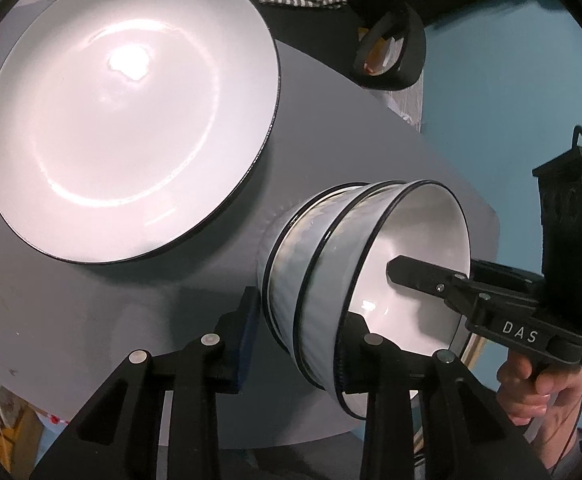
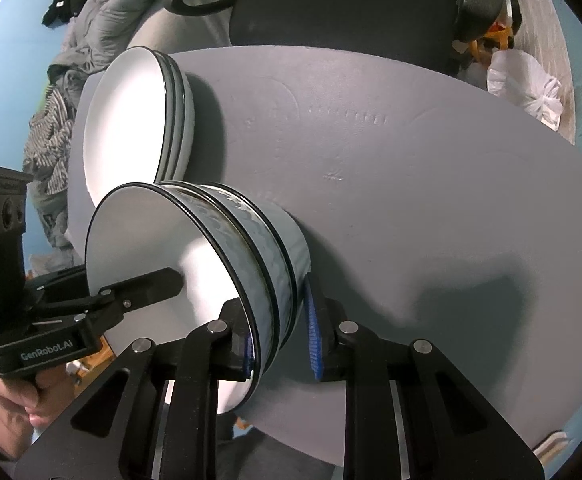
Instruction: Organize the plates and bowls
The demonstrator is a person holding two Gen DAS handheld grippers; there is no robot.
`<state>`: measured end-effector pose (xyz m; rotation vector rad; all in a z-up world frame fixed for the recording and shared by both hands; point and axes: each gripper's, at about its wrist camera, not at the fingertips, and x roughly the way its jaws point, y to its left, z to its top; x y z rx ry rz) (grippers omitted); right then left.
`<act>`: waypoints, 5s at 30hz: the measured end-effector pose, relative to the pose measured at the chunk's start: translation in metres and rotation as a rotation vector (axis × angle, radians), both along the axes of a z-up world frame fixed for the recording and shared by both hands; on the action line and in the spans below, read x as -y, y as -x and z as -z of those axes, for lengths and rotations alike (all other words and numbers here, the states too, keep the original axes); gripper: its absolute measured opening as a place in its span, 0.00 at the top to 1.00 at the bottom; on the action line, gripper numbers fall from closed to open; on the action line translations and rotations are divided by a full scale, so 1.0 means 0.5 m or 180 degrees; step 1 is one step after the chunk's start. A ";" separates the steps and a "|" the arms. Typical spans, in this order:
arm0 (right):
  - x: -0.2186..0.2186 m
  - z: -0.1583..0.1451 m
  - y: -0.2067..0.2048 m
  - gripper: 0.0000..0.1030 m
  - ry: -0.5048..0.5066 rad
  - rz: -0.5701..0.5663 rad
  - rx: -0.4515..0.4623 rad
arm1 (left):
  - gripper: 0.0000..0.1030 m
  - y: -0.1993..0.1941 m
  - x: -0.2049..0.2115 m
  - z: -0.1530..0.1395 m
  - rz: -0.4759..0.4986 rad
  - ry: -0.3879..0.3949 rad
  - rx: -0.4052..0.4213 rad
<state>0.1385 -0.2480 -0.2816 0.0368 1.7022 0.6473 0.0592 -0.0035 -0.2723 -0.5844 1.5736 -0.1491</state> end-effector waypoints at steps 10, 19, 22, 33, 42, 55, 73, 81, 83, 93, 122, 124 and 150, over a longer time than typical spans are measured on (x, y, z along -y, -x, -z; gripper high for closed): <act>0.000 0.003 0.013 0.80 -0.0018 0.0078 -0.0015 | 0.70 -0.007 0.012 0.010 0.0028 0.0025 -0.0001; -0.006 0.001 0.010 0.80 0.0045 0.0080 -0.0016 | 0.71 -0.007 0.015 0.021 0.0043 0.0041 -0.0058; -0.010 0.002 0.014 0.80 0.0054 0.0078 -0.0019 | 0.71 -0.006 0.021 0.030 0.0037 0.0059 -0.0065; -0.031 -0.021 0.023 0.80 0.0014 0.0097 0.0047 | 0.71 -0.014 0.009 0.013 0.0021 0.0030 0.0028; -0.057 -0.064 0.011 0.80 -0.0041 0.0053 0.0206 | 0.70 -0.033 -0.017 -0.022 -0.0034 0.0027 0.0125; -0.089 -0.093 -0.006 0.79 0.0054 -0.0047 0.0330 | 0.70 -0.054 -0.014 -0.004 -0.0066 0.0137 0.0071; -0.123 -0.139 -0.012 0.79 -0.0052 -0.0092 0.0459 | 0.70 -0.041 -0.053 -0.051 -0.0211 0.0036 0.0190; -0.187 -0.127 -0.047 0.79 -0.0182 -0.0144 0.0433 | 0.70 -0.072 -0.129 -0.053 -0.0344 -0.0098 0.0231; -0.203 -0.118 -0.057 0.79 -0.0204 -0.0127 0.0398 | 0.70 -0.087 -0.146 -0.046 -0.0374 -0.0133 0.0208; -0.253 -0.066 -0.093 0.79 -0.0202 -0.0061 0.0188 | 0.70 -0.138 -0.179 -0.009 -0.0275 -0.0278 0.0090; -0.274 -0.046 -0.088 0.58 -0.0151 -0.0006 0.0168 | 0.66 -0.140 -0.173 -0.004 -0.0133 -0.0366 0.0134; -0.277 -0.047 -0.086 0.47 -0.0154 0.0005 0.0203 | 0.58 -0.138 -0.174 -0.011 -0.0142 -0.0412 0.0173; -0.191 -0.285 -0.038 0.41 0.0295 0.0236 0.1460 | 0.22 -0.038 -0.185 -0.264 -0.0253 -0.1359 0.1090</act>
